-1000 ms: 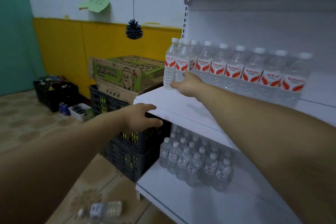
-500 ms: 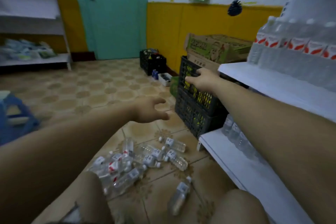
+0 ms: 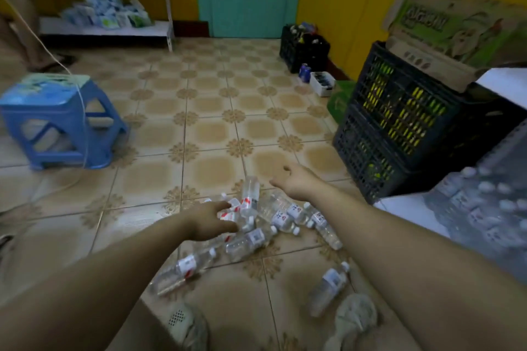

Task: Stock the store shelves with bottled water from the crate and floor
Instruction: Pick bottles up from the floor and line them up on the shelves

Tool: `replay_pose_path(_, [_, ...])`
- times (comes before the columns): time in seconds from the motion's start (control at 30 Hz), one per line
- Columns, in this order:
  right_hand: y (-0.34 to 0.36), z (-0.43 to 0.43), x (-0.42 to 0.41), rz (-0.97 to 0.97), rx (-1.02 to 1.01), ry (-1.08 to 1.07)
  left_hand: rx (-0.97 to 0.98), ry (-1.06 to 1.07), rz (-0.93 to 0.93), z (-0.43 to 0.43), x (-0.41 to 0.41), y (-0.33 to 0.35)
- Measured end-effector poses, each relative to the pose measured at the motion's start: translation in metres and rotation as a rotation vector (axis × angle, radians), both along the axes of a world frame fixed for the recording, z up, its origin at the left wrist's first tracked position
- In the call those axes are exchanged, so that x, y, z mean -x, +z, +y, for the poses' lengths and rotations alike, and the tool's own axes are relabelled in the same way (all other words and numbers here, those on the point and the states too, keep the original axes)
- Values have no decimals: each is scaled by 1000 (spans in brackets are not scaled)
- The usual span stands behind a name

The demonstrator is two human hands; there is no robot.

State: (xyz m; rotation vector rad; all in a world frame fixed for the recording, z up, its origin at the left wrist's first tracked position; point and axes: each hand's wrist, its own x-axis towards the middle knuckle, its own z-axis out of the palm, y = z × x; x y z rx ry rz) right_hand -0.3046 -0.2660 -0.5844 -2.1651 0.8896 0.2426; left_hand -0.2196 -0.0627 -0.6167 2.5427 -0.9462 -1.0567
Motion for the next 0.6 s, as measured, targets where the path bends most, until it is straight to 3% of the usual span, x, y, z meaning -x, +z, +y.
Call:
replay_pose_path(0.23, [-129, -26, -36, 131, -209, -81, -128, 8, 126, -21, -46, -120])
replay_pose_path(0.4, [-252, -40, -48, 198, -428, -294, -245, -93, 137, -56, -68, -218])
replay_pose_path(0.6, [-359, -47, -65, 223, -583, -478, -255, -94, 128, -88, -70, -319])
